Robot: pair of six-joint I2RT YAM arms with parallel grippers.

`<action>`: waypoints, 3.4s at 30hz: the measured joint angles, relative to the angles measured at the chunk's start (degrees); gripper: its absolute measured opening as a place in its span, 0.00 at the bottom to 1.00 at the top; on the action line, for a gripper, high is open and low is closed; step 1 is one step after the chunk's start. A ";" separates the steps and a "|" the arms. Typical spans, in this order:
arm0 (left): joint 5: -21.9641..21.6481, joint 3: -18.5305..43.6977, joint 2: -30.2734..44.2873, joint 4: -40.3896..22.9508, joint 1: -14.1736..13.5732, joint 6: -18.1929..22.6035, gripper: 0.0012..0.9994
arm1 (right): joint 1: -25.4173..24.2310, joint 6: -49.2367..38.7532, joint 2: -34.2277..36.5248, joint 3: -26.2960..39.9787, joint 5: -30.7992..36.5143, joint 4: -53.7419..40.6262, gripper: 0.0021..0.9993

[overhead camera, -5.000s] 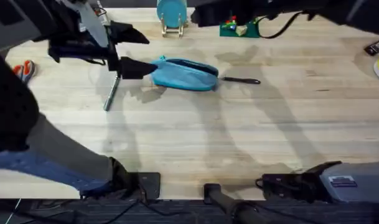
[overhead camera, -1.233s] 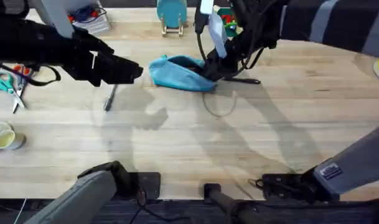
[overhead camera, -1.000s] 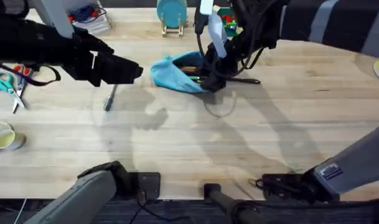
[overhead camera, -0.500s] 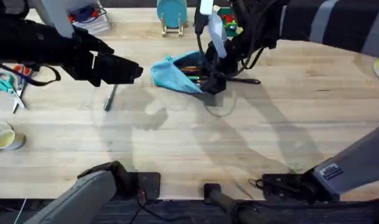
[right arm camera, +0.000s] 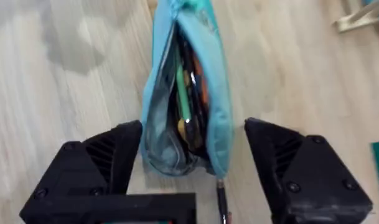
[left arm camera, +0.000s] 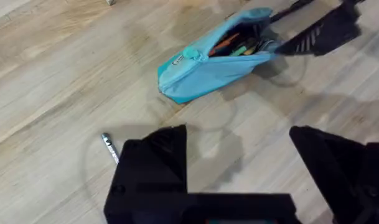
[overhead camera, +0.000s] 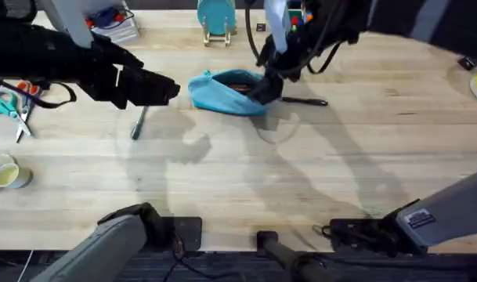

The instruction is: Unzip the bag, pick up the pens from the table one at a time and place them inside, then zip the bag closed.

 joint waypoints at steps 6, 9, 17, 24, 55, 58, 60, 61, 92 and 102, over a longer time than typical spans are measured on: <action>-0.02 0.00 0.00 0.00 0.00 0.00 0.99 | 0.00 0.79 -2.40 5.23 2.07 -4.97 1.00; -0.02 0.00 0.01 0.00 0.00 0.00 1.00 | 0.00 0.99 -3.19 7.38 4.68 -7.86 1.00; -0.02 0.00 0.00 0.00 0.00 0.00 1.00 | 0.00 1.19 -5.06 10.41 7.74 -13.55 1.00; -0.02 0.00 0.01 0.01 0.00 0.00 0.99 | -0.32 1.19 -8.17 10.50 8.35 -20.55 1.00; -0.02 0.00 0.00 0.28 0.00 -0.08 1.00 | -6.67 1.21 -22.42 0.50 11.36 -21.05 1.00; -0.02 0.00 0.00 0.31 0.00 -1.22 0.99 | -6.67 1.21 -27.32 -4.72 12.15 -18.61 1.00; -0.02 0.00 0.00 0.26 0.00 -2.02 0.99 | -6.67 1.21 -30.91 -7.80 12.76 -17.21 1.00; -0.02 0.00 0.01 0.22 0.00 -2.27 1.00 | -6.67 1.20 -32.65 -9.24 13.32 -16.38 1.00; -25.56 0.02 7.71 2.72 0.00 -19.74 0.99 | -6.67 25.25 -38.64 -17.07 21.46 -11.75 1.00; -31.22 0.02 16.99 8.19 0.00 -16.14 0.99 | -6.67 25.43 -38.64 -17.07 21.46 -11.77 1.00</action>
